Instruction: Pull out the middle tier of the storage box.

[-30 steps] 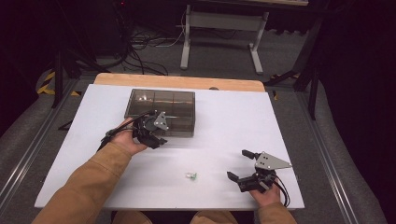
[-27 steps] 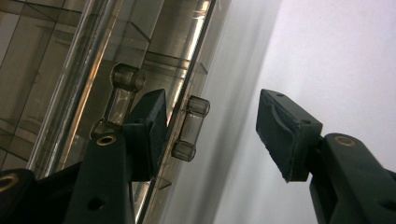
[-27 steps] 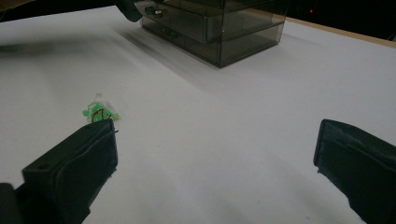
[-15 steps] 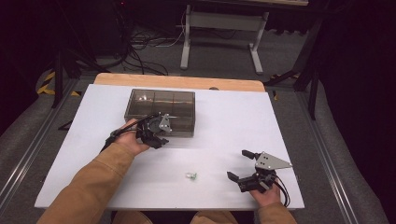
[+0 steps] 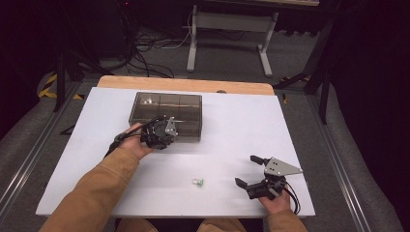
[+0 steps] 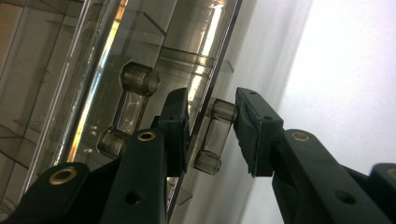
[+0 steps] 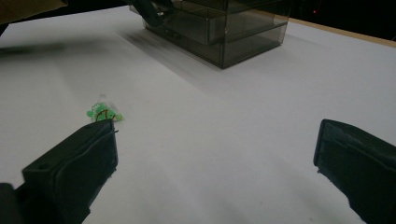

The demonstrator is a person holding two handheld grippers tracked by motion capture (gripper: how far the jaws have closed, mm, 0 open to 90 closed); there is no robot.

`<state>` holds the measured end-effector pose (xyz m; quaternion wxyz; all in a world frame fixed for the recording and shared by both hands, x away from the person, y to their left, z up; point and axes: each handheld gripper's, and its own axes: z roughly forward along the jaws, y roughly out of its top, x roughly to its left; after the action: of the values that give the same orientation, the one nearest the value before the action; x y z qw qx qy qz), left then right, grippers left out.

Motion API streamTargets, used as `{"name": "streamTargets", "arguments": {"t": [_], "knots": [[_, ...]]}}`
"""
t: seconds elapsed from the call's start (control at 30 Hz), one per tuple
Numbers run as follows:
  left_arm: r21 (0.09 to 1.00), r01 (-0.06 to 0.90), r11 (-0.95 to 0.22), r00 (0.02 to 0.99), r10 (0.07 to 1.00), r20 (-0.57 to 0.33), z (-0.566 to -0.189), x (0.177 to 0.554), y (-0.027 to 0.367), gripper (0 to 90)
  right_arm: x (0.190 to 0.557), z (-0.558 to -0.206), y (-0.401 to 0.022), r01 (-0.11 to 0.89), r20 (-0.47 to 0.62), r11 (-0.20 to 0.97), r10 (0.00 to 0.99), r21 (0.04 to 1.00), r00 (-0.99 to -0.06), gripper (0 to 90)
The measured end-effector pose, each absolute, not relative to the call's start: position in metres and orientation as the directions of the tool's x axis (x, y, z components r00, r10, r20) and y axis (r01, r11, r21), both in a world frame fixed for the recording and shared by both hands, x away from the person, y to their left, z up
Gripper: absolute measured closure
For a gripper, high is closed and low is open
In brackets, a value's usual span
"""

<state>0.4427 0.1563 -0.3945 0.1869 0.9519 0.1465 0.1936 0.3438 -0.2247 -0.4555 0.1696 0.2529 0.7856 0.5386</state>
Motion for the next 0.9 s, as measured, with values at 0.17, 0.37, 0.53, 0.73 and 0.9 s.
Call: {"name": "streamTargets", "arguments": {"t": [0.17,0.37,0.53,0.73,0.9], "knots": [[0.404,0.202,-0.892,0.884,0.343,0.316,-0.394,0.441,0.156,66.7,0.344,-0.455,-0.225,0.215,0.008,0.291,0.578,0.932,-0.816,0.0],[0.403,0.196,-0.894,0.888,0.336,0.313,-0.393,0.438,0.156,67.1,0.344,-0.455,-0.225,0.217,0.011,0.289,0.577,0.933,-0.817,0.0],[0.4,0.193,-0.896,0.892,0.33,0.309,-0.392,0.433,0.156,67.5,0.344,-0.456,-0.225,0.221,0.015,0.289,0.576,0.932,-0.817,0.0],[0.407,0.184,-0.895,0.898,0.322,0.301,-0.392,0.426,0.157,68.0,0.344,-0.456,-0.225,0.22,0.014,0.29,0.576,0.931,-0.817,0.0],[0.404,0.172,-0.898,0.902,0.309,0.301,-0.392,0.42,0.154,68.8,0.344,-0.456,-0.225,0.221,0.014,0.289,0.577,0.931,-0.817,0.0]]}}
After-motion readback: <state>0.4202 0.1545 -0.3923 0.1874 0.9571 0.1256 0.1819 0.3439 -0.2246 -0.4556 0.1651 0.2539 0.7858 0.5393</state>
